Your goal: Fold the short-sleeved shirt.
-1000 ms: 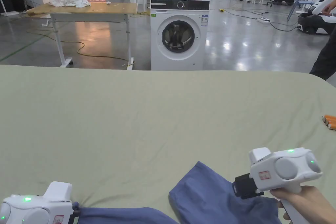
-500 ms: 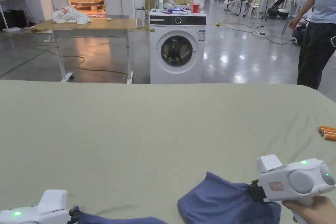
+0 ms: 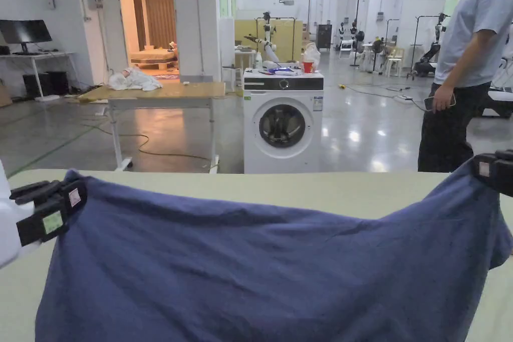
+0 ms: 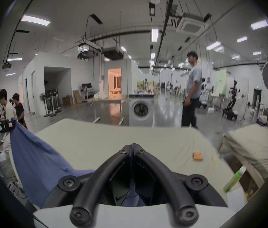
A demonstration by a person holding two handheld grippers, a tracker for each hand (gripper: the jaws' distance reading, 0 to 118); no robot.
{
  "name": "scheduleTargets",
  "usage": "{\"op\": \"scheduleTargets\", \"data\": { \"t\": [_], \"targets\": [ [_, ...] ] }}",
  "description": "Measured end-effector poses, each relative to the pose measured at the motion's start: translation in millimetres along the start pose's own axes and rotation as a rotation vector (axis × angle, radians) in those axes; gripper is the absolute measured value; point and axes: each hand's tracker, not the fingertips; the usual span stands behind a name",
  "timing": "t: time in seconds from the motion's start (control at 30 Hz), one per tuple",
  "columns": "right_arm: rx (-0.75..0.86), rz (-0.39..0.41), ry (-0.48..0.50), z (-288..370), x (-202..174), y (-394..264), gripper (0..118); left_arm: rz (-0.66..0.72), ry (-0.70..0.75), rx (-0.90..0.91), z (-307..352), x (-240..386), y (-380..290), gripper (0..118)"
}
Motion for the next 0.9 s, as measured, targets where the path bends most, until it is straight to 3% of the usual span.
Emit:
{"op": "scheduleTargets", "data": {
  "t": [0.33, 0.47, 0.73, 0.9],
  "targets": [
    [0.151, 0.021, -0.102, -39, -19, 129, 0, -0.094, 0.105, 0.119, -44, -5, 105, 0],
    [0.182, 0.064, -0.163, -68, -24, 173, 0, -0.12, 0.177, 0.143, -78, -11, 135, 0],
    [0.221, 0.1, -0.26, -135, -35, 214, 0, -0.101, 0.255, 0.108, -168, -22, 157, 0],
    [0.271, 0.06, -0.298, -164, -39, 232, 0, -0.1, 0.288, 0.107, -213, -24, 162, 0]
  ]
}}
